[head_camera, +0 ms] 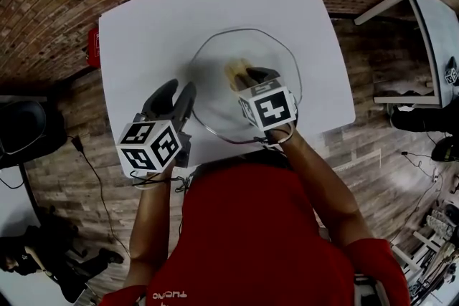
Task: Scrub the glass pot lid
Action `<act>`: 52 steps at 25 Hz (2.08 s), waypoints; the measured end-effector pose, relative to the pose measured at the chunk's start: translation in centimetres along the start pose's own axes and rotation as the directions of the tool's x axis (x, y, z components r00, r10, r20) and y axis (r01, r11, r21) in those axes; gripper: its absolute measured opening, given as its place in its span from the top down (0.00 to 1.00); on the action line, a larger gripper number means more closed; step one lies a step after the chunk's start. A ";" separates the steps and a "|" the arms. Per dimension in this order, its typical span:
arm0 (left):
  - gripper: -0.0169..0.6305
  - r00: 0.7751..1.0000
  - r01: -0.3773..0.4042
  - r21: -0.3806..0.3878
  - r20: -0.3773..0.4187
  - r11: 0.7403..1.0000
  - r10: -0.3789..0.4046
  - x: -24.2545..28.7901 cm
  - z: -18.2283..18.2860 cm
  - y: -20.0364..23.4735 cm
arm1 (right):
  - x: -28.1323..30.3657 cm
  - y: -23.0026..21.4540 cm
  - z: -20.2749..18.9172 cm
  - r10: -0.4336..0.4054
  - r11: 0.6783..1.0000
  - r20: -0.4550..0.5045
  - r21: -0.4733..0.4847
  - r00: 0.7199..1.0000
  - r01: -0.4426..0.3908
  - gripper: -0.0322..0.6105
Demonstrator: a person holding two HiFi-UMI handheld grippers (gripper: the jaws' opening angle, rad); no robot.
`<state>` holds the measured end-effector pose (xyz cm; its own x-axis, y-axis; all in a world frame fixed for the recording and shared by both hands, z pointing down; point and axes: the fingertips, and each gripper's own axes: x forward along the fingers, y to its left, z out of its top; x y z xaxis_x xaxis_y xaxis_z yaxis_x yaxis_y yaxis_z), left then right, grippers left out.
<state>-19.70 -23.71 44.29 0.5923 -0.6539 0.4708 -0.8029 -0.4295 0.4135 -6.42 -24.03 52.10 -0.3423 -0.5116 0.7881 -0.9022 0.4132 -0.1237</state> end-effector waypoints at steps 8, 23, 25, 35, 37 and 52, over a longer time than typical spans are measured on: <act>0.70 0.997 0.040 0.058 0.059 0.998 -0.044 0.6 1.7 -2.8 | -3.5 -0.1 1.7 0.037 0.999 0.099 0.000 0.994 -0.037 0.72; 0.89 0.909 0.030 0.305 0.387 0.952 -0.153 -3.6 11.2 -10.8 | -17.9 0.7 11.8 0.176 0.976 0.678 -0.215 0.713 -0.036 0.78; 0.90 0.896 0.016 0.332 0.414 0.943 -0.161 -4.3 12.0 -11.7 | -19.1 1.0 12.4 0.188 0.972 0.710 -0.235 0.679 -0.024 0.81; 0.94 0.855 -0.052 0.427 0.487 0.903 -0.181 -6.6 13.4 -15.1 | -23.0 3.3 13.7 0.271 0.945 0.784 -0.327 0.559 0.000 0.89; 0.94 0.853 -0.058 0.429 0.491 0.901 -0.179 -6.7 13.5 -15.3 | -23.2 3.3 13.8 0.275 0.944 0.787 -0.330 0.552 0.001 0.89; 0.95 0.855 -0.080 0.413 0.496 0.907 -0.151 -6.2 13.5 -14.8 | -22.1 3.7 14.4 0.298 0.937 0.771 -0.348 0.563 -0.021 0.90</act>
<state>-12.39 -21.71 24.71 0.5934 -0.8036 -0.0466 -0.8039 -0.5945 0.0159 -5.97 -22.02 25.53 -0.6642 -0.7453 -0.0579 -0.7473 0.6599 0.0776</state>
